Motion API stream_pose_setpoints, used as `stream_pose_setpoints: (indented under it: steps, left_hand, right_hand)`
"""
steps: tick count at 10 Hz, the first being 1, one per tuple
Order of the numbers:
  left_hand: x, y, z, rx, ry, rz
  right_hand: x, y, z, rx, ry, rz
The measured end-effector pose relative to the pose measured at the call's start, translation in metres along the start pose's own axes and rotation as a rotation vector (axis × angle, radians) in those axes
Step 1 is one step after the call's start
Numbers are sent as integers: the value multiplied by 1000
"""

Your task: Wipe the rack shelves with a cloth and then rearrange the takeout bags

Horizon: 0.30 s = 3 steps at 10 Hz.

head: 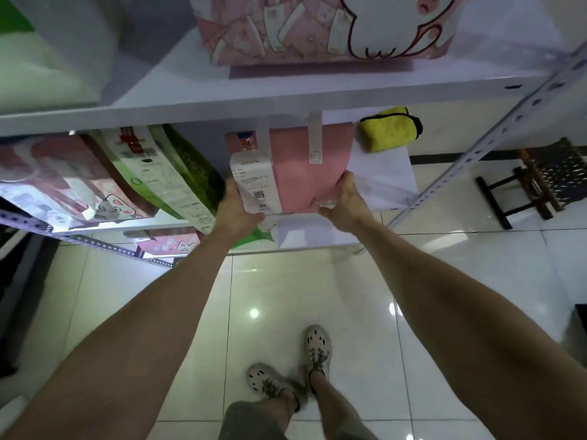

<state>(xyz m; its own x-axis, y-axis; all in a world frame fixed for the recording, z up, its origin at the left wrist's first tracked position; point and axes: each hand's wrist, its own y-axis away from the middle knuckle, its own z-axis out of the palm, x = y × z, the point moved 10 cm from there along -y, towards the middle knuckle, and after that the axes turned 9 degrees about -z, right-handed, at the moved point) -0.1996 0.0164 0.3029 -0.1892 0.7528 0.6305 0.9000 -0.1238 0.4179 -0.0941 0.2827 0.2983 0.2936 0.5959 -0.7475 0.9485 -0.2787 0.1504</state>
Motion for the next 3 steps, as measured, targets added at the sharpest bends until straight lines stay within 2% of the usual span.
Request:
stream_pose_setpoints:
  steps: [3]
  left_hand:
    - [-10,22,-4,-80,-43,-23]
  right_hand:
    - [22,35,-13,-117,134,157]
